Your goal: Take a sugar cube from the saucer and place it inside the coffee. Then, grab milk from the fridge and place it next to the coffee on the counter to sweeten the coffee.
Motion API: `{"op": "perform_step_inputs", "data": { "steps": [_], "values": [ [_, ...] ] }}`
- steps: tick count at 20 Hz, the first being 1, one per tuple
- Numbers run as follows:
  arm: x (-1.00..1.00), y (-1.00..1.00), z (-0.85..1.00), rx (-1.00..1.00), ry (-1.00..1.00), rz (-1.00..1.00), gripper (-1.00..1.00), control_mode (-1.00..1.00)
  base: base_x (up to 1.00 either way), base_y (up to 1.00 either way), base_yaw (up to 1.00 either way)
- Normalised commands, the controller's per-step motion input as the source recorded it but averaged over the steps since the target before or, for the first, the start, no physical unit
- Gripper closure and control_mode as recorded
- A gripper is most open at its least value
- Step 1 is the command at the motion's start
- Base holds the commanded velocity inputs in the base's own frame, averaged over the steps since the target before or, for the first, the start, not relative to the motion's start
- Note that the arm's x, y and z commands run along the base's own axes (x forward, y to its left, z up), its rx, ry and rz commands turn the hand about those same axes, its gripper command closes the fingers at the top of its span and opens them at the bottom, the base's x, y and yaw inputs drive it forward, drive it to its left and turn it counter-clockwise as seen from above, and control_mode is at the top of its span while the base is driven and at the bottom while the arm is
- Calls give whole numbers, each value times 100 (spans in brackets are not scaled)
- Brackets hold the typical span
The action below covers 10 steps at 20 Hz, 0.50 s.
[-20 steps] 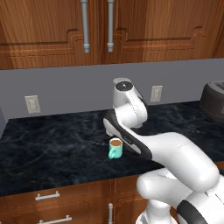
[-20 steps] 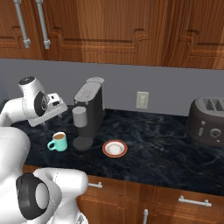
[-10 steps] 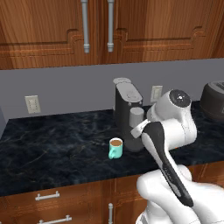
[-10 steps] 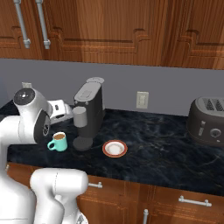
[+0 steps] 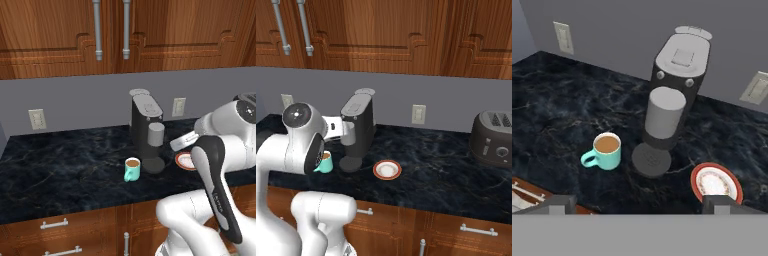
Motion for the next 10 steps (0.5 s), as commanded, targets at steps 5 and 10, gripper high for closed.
{"op": "perform_step_inputs", "data": {
  "steps": [5, 10],
  "values": [
    [-17, 0, -1, 0, 2, 0, -100, 100, -15, -2, -1],
    [0, 0, 0, 0, 0, 0, -100, 100, -85, -28, -25]
  ]
}}
